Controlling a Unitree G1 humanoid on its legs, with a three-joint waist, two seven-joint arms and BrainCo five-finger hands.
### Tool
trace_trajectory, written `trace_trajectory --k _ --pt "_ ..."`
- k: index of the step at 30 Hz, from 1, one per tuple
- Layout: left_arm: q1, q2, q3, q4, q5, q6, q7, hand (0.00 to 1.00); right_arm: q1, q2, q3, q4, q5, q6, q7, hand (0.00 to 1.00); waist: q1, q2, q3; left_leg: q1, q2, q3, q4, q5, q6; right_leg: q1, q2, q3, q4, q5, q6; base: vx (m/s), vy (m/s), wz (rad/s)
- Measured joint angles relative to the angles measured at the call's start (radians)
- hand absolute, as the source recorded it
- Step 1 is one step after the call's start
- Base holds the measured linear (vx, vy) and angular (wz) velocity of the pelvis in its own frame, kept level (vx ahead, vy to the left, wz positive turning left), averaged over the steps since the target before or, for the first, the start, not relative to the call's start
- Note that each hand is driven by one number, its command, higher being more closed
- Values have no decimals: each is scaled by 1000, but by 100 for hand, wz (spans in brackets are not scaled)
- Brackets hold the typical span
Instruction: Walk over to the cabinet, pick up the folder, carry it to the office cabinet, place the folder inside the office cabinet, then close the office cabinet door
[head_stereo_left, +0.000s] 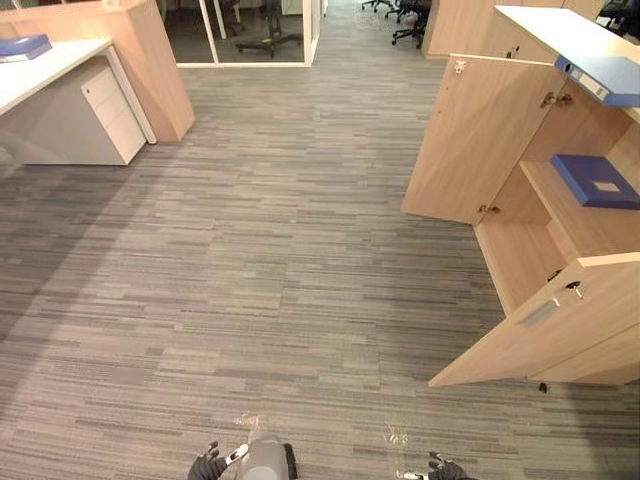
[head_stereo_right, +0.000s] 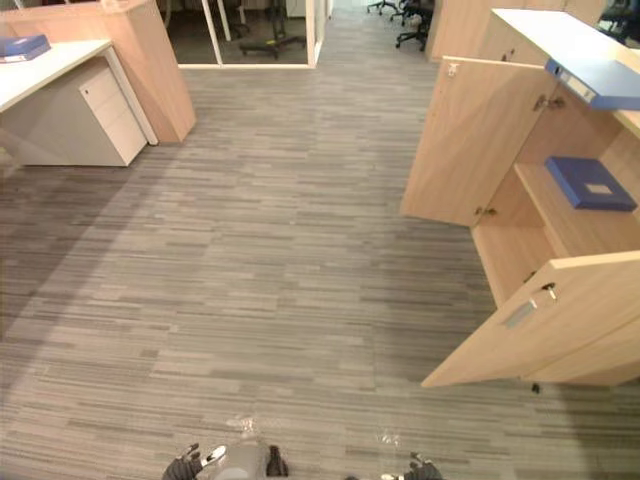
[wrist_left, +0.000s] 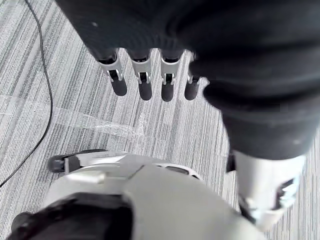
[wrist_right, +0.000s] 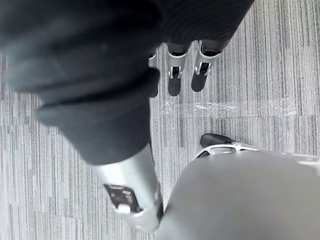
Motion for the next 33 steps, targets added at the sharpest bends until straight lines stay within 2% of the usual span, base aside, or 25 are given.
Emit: trace_trajectory --k 2,3,4,5,7,8,10,12,13,14,15,16,17,19,21,22,23,24,26,27,29,30,31,32,33 --pt "2 -4 10 0 -11 1 0 0 3 1 -14 0 13 0 0 0 -1 2 -1 6 -7 -18 -230 77 -13 0 -27 4 0 -9 16 137 205 -8" --pt "5 -9 17 1 -19 1 2 0 6 3 -32 1 13 0 0 0 0 4 -1 16 -6 -25 -337 120 -31 -3 -46 12 2 -19 37 228 319 -17" --pt "12 -15 18 1 -24 1 6 0 9 0 -41 6 13 0 -1 0 0 12 -7 20 2 -30 -362 136 -30 3 -66 25 9 -35 66 327 415 -20" --pt "17 -15 20 4 -25 1 7 0 16 3 -56 7 12 0 -1 0 0 18 -22 26 -15 -21 -359 199 -25 16 -99 29 18 -53 102 295 349 -24" --pt "23 -10 20 2 -22 0 7 0 17 9 -80 16 12 0 -1 0 1 4 -41 36 -58 -6 -359 240 1 20 -151 33 22 -65 136 338 330 -29" --pt "22 6 19 3 -6 1 7 0 12 33 -117 23 13 1 0 0 0 -26 -49 80 -136 26 -361 231 23 43 -237 38 46 -54 175 398 320 -43" --pt "22 0 15 3 7 1 8 0 4 31 -119 23 13 1 1 0 5 -17 -53 129 -162 52 -371 222 55 27 -277 59 127 -53 176 345 274 -51" --pt "29 2 -24 11 22 0 8 0 2 31 -161 10 19 -1 1 0 -1 -3 -73 214 -195 72 -376 191 100 -44 -341 73 380 -43 161 410 382 -36" --pt "23 9 -47 9 30 -1 4 0 4 39 -190 -7 23 -1 1 0 -12 -4 -93 243 -215 69 -376 167 115 -104 -394 35 547 -10 111 369 326 3" --pt "18 14 -60 9 33 -2 3 0 4 41 -196 -10 30 -4 -1 0 -17 -4 -97 257 -223 68 -376 156 124 -135 -425 6 624 19 66 353 278 20" --pt "7 18 -71 9 38 -3 -2 0 -4 39 -197 -32 34 -12 -6 0 -29 2 -101 286 -235 64 -383 143 139 -183 -483 -48 778 56 -9 336 213 22" --pt "-10 20 -79 10 41 -1 -6 0 -22 40 -197 -41 36 -15 -6 0 -32 3 -84 325 -236 47 -397 137 148 -217 -504 -95 890 11 11 325 176 24" --pt "-15 21 -88 10 42 -1 -8 0 -28 43 -197 -43 38 -15 -6 0 -33 7 -72 350 -231 37 -405 137 148 -219 -497 -124 911 -23 24 293 89 21" --pt "-18 24 -100 11 40 -1 -10 0 -32 68 -197 -57 47 -23 -6 0 -30 15 -59 411 -200 25 -428 135 145 -249 -431 -227 833 -126 65 265 -7 10" --pt "-22 24 -102 12 40 0 -12 0 -43 81 -195 -66 48 -26 -6 0 -34 20 -42 442 -172 15 -436 114 126 -276 -368 -268 670 -131 74 215 -118 6" --pt "-30 25 -101 20 39 0 -16 0 -48 87 -193 -65 49 -26 -5 0 -30 17 -38 451 -156 15 -442 92 116 -305 -319 -276 511 -107 74 125 -137 1" --pt "-35 27 -100 22 39 0 -16 0 -48 89 -192 -63 49 -26 -4 0 -27 15 -36 453 -150 18 -446 87 109 -312 -296 -279 415 -72 73 92 -158 -4" --pt "-33 31 -100 23 41 1 -17 0 -47 90 -188 -62 51 -25 -4 0 -26 10 -36 458 -143 19 -446 62 97 -314 -265 -281 252 11 71 121 -167 3" --pt "-23 29 -95 28 52 2 -18 0 -43 80 -191 -47 53 -23 -1 0 -42 -6 -41 484 -129 4 -447 29 51 -316 -250 -281 200 139 25 244 -202 12" --pt "-23 25 -89 32 58 2 -19 0 -44 79 -191 -42 53 -21 1 0 -42 -2 -41 491 -115 5 -448 22 40 -313 -235 -281 199 158 18 308 -207 -3" --pt "-18 -2 -51 40 62 7 -21 0 -43 70 -192 -40 52 -20 2 0 -43 42 -59 479 -20 13 -402 -22 -3 -303 -144 -302 188 122 -3 310 -241 -11" --pt "-11 -5 -42 40 62 10 -23 0 -42 71 -193 -37 54 -20 2 0 -44 53 -68 461 21 11 -336 -44 -16 -286 -101 -314 168 104 -10 260 -216 1" --pt "-13 -3 -29 39 59 10 -25 0 -43 75 -195 -26 55 -20 2 0 -43 47 -67 433 45 9 -259 -50 -26 -270 -81 -321 152 94 -16 282 -253 2" --pt "-14 1 3 39 56 11 -28 0 -40 81 -197 -5 58 -19 2 0 -45 25 -76 349 93 12 -56 -51 -28 -237 -53 -330 121 84 -17 390 -322 -4" --pt "-15 0 27 38 46 12 -27 0 -35 82 -194 -2 64 -19 2 0 -44 28 -73 292 140 16 119 -39 -12 -201 -25 -327 101 73 -21 480 -350 -22"
